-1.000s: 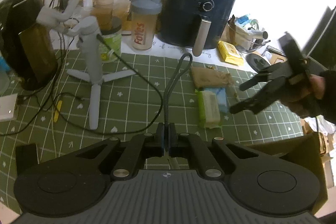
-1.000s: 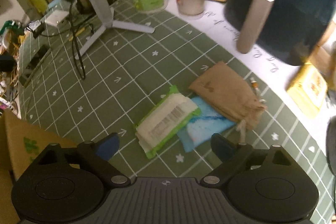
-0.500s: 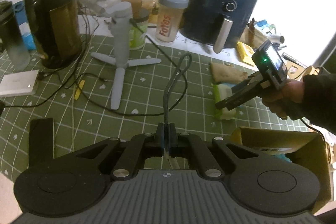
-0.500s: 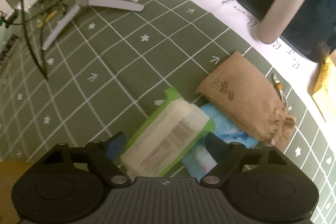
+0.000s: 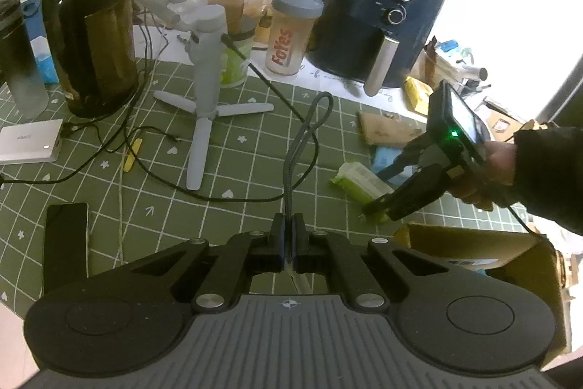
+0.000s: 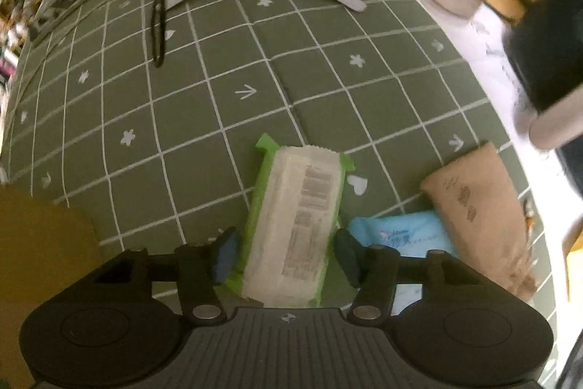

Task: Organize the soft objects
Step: 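Grasp the green-edged white wipes package with the right gripper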

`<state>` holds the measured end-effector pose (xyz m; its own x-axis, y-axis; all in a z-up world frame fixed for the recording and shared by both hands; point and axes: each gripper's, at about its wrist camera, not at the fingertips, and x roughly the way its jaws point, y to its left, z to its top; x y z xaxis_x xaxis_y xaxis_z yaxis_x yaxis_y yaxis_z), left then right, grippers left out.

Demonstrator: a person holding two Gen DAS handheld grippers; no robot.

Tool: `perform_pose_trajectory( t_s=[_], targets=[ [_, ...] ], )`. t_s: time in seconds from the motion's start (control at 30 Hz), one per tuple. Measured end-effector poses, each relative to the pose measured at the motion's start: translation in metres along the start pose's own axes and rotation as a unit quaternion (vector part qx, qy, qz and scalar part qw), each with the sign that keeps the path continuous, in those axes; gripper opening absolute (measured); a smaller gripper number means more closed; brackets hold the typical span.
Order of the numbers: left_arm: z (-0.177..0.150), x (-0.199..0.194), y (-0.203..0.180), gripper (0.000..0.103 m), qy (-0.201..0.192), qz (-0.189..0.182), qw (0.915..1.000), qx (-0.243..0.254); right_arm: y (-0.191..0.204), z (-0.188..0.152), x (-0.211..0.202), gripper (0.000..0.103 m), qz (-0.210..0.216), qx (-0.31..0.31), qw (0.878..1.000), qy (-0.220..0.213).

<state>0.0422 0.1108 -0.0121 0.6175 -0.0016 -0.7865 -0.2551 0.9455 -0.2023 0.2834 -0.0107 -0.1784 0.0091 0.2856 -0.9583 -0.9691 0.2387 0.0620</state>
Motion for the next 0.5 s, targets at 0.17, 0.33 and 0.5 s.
perform_pose_trajectory(
  t_s=[0.17,0.33,0.5],
  targets=[
    [-0.001,0.000,0.000,0.004,0.001,0.000,1.0000,-0.004,-0.001,0.001,0.008,0.063,-0.015,0.025,1.000,-0.009],
    [0.001,-0.002,-0.002,0.004,0.000,-0.002,1.0000,-0.003,0.003,0.003,0.007,0.051,-0.025,0.027,0.999,-0.006],
    [0.009,-0.007,-0.006,0.004,-0.008,-0.008,0.9999,0.004,-0.003,0.003,-0.008,0.050,-0.023,0.030,0.999,-0.016]
  ],
)
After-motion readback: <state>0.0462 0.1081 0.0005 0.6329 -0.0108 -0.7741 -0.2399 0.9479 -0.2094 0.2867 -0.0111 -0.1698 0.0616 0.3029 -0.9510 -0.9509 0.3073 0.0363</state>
